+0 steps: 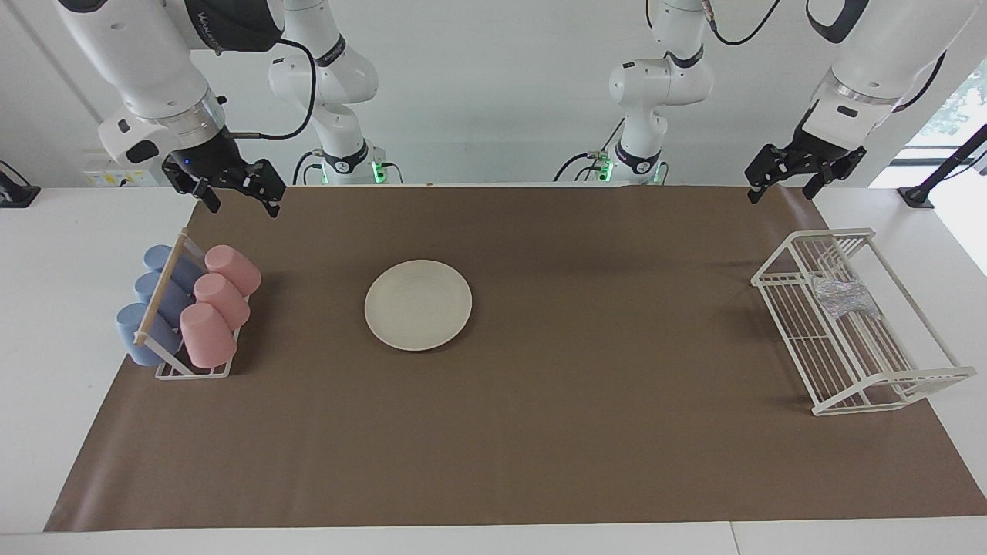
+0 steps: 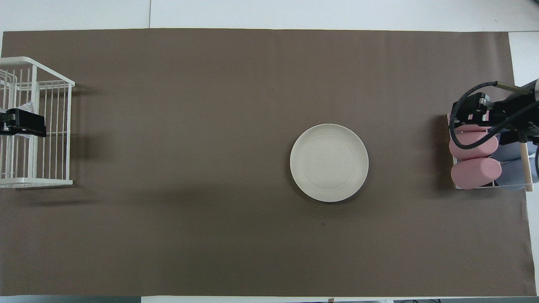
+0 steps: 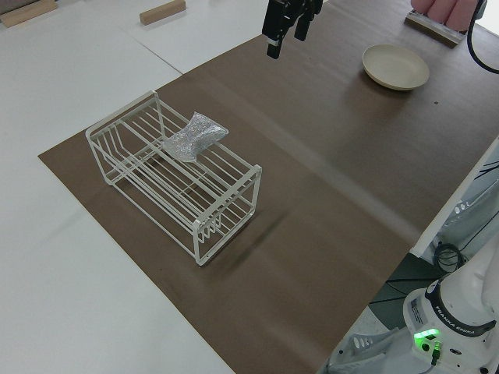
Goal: Wipe plate with sponge
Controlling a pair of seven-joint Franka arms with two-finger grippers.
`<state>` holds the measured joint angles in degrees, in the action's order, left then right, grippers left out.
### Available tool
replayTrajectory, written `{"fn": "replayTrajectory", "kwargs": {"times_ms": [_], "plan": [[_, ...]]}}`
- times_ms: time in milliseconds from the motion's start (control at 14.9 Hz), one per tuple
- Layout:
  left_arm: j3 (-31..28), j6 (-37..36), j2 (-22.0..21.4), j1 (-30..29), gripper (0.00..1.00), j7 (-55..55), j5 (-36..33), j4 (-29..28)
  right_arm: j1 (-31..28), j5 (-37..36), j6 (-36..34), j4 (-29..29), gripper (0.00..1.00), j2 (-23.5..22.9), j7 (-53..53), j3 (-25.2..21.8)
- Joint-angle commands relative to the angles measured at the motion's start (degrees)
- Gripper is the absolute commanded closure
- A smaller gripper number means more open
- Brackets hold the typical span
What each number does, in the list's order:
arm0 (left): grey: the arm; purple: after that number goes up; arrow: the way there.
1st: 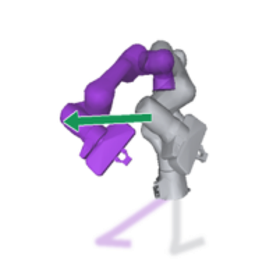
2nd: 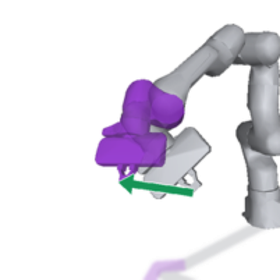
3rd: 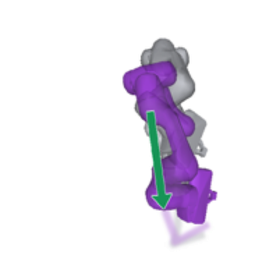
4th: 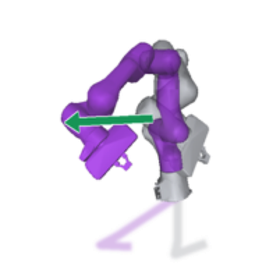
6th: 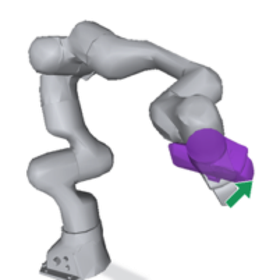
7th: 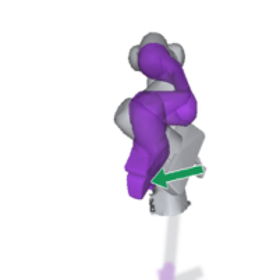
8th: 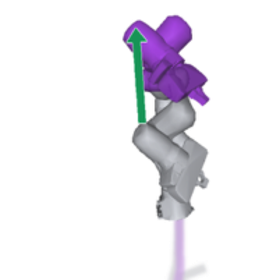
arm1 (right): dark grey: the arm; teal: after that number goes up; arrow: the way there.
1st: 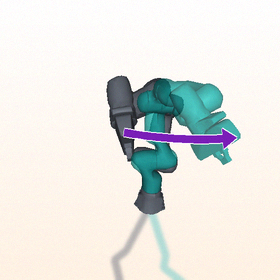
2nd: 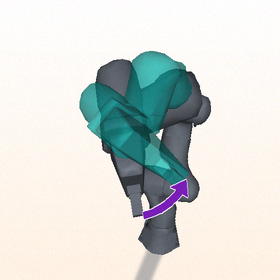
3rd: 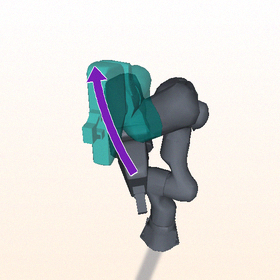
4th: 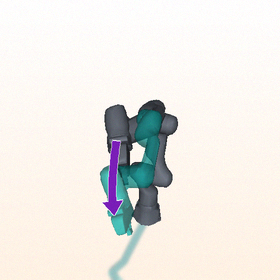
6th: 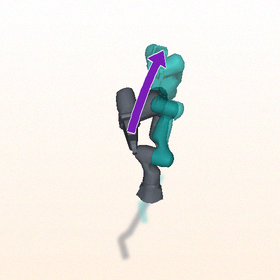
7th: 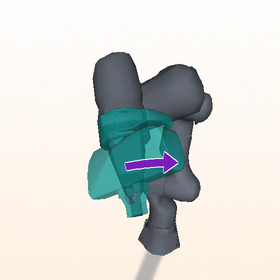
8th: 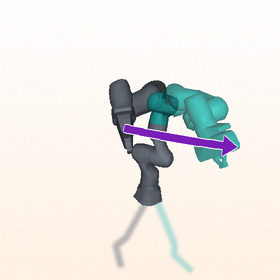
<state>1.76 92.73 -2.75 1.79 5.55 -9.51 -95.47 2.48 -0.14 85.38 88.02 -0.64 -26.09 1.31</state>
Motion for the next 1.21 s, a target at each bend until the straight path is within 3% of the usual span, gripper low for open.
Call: {"fn": "replayTrajectory", "kwargs": {"times_ms": [0,404,538,673,942,1143], "plan": [[0.17,7.09,0.19,1.11,0.0,2.36,-10.4,-6.99,3.04,-0.21,-0.83,-1.18,0.0,0.2,-12.35,0.45],[0.08,13.52,11.79,2.6,0.0,14.48,-33.96,-8.41,13.77,6.18,0.92,-1.27,0.0,-0.5,-57.51,1.33],[0.08,13.97,14.34,2.6,0.0,15.18,-40.3,-8.15,16.58,9.62,0.67,-5.63,0.0,-3.82,-69.48,1.33],[0.08,13.88,15.14,2.6,0.0,16.77,-41.99,-8.41,18.78,11.04,-3.45,-12.57,0.0,-9.18,-74.09,1.24],[0.17,13.97,15.14,2.08,0.02,17.21,-42.87,-8.85,23.08,8.68,-3.13,-12.88,0.0,-9.65,-73.93,1.33],[0.17,14.06,15.14,1.99,0.27,17.56,-42.79,-9.03,23.62,8.05,0.04,-10.85,0.0,-8.42,-70.85,1.59]]}}
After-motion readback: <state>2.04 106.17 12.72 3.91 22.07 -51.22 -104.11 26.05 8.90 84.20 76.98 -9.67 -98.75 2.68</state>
